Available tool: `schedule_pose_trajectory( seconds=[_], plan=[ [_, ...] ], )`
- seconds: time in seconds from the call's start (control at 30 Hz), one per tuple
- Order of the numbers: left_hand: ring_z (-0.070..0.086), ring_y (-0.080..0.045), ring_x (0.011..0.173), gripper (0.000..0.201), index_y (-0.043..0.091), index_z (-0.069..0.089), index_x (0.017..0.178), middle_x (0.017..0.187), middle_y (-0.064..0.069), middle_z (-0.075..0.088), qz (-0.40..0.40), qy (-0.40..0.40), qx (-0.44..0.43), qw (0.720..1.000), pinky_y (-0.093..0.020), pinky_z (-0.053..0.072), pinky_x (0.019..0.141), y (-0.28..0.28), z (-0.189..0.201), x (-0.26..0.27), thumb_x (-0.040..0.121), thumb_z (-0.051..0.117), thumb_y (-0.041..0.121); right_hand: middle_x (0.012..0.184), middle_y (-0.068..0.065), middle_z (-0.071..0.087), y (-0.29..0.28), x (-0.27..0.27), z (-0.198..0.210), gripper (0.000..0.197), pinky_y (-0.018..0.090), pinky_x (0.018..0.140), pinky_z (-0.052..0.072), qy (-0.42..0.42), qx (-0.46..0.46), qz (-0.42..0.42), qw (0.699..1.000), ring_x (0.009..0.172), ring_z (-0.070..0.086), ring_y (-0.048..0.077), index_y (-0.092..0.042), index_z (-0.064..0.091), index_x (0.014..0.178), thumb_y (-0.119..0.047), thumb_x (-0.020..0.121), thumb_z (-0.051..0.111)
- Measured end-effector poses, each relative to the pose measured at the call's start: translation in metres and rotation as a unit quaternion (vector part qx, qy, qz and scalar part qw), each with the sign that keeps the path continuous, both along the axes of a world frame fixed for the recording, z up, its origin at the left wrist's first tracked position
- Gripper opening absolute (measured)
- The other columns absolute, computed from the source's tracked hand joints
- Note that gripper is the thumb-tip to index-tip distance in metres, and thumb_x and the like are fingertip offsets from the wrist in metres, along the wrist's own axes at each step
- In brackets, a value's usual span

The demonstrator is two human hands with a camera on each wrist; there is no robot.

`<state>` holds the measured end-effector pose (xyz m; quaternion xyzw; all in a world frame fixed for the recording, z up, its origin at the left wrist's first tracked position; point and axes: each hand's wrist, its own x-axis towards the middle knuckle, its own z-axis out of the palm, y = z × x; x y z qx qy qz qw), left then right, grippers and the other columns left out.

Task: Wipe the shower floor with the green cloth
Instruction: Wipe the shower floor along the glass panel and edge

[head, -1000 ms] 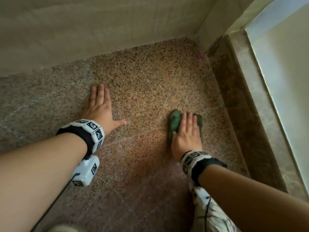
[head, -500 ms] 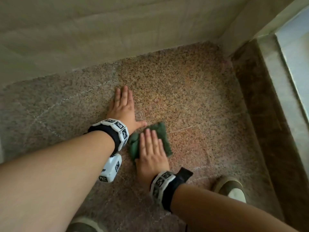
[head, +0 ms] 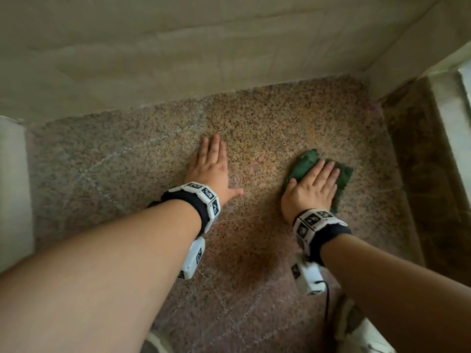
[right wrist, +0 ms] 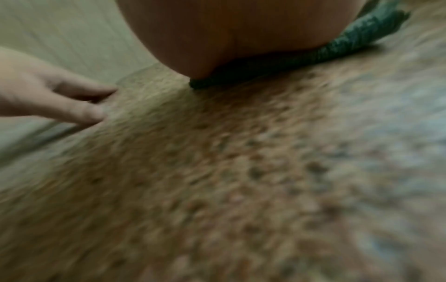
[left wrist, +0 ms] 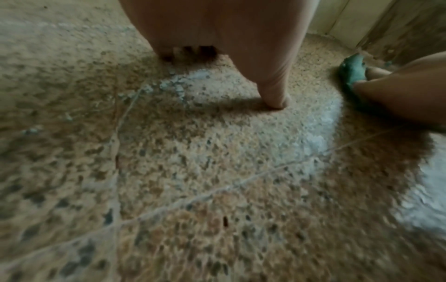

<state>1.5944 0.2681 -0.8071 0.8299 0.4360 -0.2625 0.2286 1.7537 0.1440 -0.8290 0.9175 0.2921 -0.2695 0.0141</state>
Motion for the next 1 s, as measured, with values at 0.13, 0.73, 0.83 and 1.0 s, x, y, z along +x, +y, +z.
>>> schedule_pose_trajectory(
  seconds=[0.13, 0.73, 0.83, 1.0],
  plan=[
    [-0.023, -0.019, 0.148, 0.092, 0.013, -0.018, 0.154, 0.159, -0.001, -0.030, -0.029, -0.015, -0.005, 0.999, -0.038, -0.004, 0.122, 0.014, 0.007, -0.016, 0.098, 0.042, 0.053, 0.157, 0.013, -0.029, 0.010, -0.056, 0.003, 0.079, 0.042, 0.118, -0.012, 0.035, 0.011, 0.131, 0.991, 0.145, -0.027, 0.030, -0.006, -0.022, 0.151, -0.043, 0.100, 0.027],
    [-0.018, -0.024, 0.149, 0.066, 0.011, -0.010, 0.155, 0.162, -0.005, -0.020, -0.291, -0.040, 0.036, 0.955, -0.046, 0.000, 0.122, -0.006, 0.003, -0.066, 0.106, 0.027, 0.034, 0.159, 0.007, -0.027, 0.034, -0.041, 0.040, 0.081, 0.037, 0.121, -0.006, 0.062, -0.072, 0.290, 0.952, 0.145, -0.026, 0.023, -0.011, -0.016, 0.153, -0.045, 0.099, 0.033],
    [-0.017, -0.025, 0.149, 0.067, 0.012, -0.010, 0.155, 0.162, -0.005, -0.020, -0.296, -0.040, 0.062, 0.952, -0.046, -0.004, 0.122, -0.007, -0.011, -0.065, 0.105, 0.026, 0.038, 0.160, 0.003, -0.023, 0.042, -0.037, 0.028, 0.073, 0.038, 0.122, -0.004, 0.041, -0.043, 0.318, 0.946, 0.146, -0.023, 0.021, -0.015, -0.013, 0.155, -0.045, 0.101, 0.025],
    [-0.022, -0.021, 0.148, 0.069, 0.014, -0.016, 0.154, 0.161, -0.002, -0.025, -0.262, -0.030, 0.072, 0.962, -0.043, -0.007, 0.122, 0.014, -0.016, -0.067, 0.105, 0.025, 0.042, 0.156, 0.009, -0.033, 0.051, -0.036, 0.015, 0.087, 0.042, 0.121, -0.009, 0.004, -0.114, 0.313, 0.943, 0.145, -0.028, 0.027, -0.011, -0.026, 0.150, -0.062, 0.096, 0.020]
  ],
)
